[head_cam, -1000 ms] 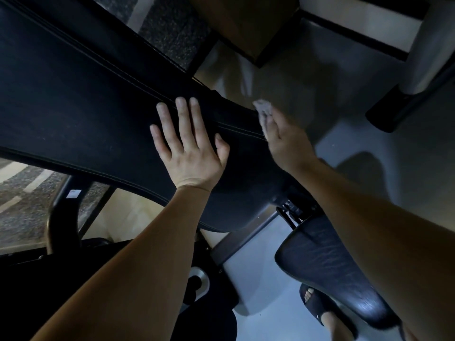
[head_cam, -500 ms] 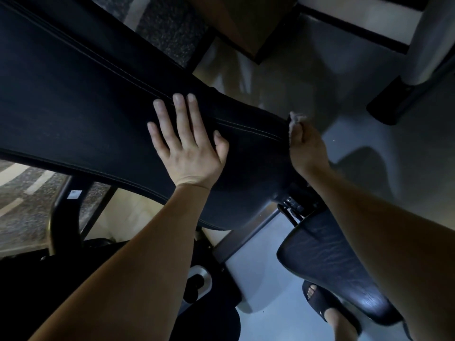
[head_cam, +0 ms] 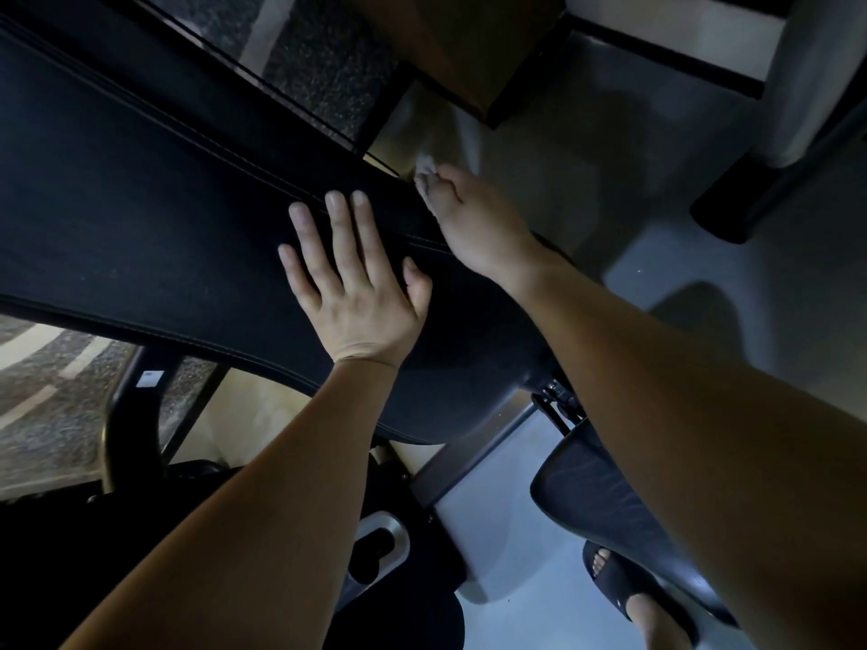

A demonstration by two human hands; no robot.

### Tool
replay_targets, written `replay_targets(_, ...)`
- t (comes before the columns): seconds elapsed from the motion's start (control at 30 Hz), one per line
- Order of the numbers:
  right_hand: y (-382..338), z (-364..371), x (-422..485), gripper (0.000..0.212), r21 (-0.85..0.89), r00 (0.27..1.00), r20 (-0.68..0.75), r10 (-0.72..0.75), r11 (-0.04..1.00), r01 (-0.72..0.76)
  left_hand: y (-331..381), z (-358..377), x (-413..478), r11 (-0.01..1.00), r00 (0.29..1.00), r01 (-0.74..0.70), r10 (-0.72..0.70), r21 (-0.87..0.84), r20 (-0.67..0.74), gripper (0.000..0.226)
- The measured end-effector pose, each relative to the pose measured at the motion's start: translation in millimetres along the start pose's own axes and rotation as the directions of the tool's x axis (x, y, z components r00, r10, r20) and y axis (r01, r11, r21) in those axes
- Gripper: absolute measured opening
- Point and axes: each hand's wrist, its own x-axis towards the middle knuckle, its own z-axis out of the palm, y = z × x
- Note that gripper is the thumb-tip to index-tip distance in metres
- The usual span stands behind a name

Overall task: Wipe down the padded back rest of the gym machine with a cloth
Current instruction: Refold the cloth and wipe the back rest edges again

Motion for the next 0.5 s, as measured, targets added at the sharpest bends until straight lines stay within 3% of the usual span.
replay_targets(0.13, 42.7, -19.0, -17.0, 0.042, -0.072, 0.991, -0.066, 0.118, 0.99, -0.122, -1.0, 1.3, -0.7, 1.0, 1.0, 0.001, -0.001, 0.008, 0.007, 0.07)
replay_targets(0.23, 74.9, -29.7, -29.1, 0.055, -0.083, 0.956, -0.257, 0.142, 0.982, -0.168, -1.4, 2.4, -0.6, 1.0, 1.0, -0.003, 0.003, 0.011, 0.006, 0.071)
replay_targets(0.33, 100.9, -37.1, -43.8, 0.045, -0.028, 0.894, -0.215, 0.394, 0.912, -0.409, -0.8, 1.7, -0.4, 1.0, 1.0, -0.002, 0.002, 0.016, 0.008, 0.07)
replay_targets(0.5, 116.3, -37.9, -50.0, 0.042, 0.078, 0.857, -0.197, 0.476, 0.879, -0.471, -1.2, 1.0, 0.3, 1.0, 1.0, -0.009, 0.009, 0.018, 0.013, 0.07)
